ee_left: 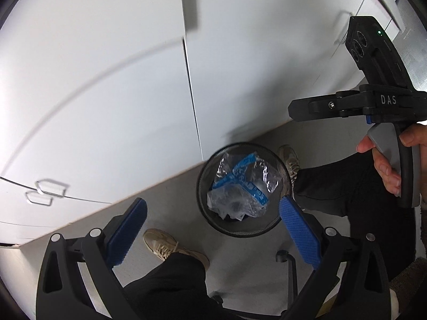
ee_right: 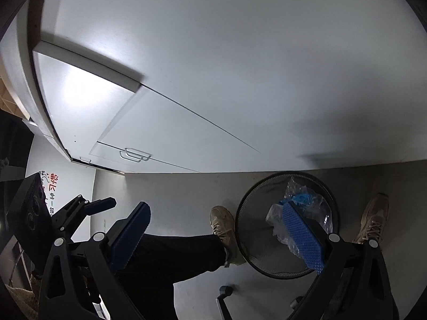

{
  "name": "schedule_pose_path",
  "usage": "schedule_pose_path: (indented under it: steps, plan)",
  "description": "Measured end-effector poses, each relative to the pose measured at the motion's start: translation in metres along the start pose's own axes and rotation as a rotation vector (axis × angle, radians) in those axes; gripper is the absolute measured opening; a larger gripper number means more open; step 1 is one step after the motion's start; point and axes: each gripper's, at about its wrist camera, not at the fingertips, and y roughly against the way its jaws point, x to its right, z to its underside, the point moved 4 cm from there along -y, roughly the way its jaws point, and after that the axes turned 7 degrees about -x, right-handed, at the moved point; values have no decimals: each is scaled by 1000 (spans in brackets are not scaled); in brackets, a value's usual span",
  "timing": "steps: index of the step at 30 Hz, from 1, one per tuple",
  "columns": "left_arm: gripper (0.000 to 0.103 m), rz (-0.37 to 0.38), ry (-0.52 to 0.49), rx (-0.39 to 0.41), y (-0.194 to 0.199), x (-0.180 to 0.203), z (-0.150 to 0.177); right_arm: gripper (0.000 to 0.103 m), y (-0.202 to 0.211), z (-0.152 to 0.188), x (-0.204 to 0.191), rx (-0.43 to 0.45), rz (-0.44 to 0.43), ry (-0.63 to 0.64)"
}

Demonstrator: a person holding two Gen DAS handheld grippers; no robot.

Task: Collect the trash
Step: 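Raise both tools back to the counter toward the snack bag and plastic strip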

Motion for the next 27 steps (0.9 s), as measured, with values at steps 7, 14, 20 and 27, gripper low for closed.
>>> schedule_pose_path:
  steps: [7, 14, 20, 27]
  plan:
    - [99, -26, -4, 111, 62, -6, -12, 100, 52, -5, -47, 77, 50, 165]
    - [99, -32, 5, 227, 122, -10, -21, 100, 104, -3, -88, 167, 89, 289]
    - [99, -42, 35, 318, 173, -15, -23, 100, 145, 7, -117, 230, 102, 356]
    - [99, -11, 68, 457, 236, -22, -18, 100, 202, 21, -139, 332, 127, 409]
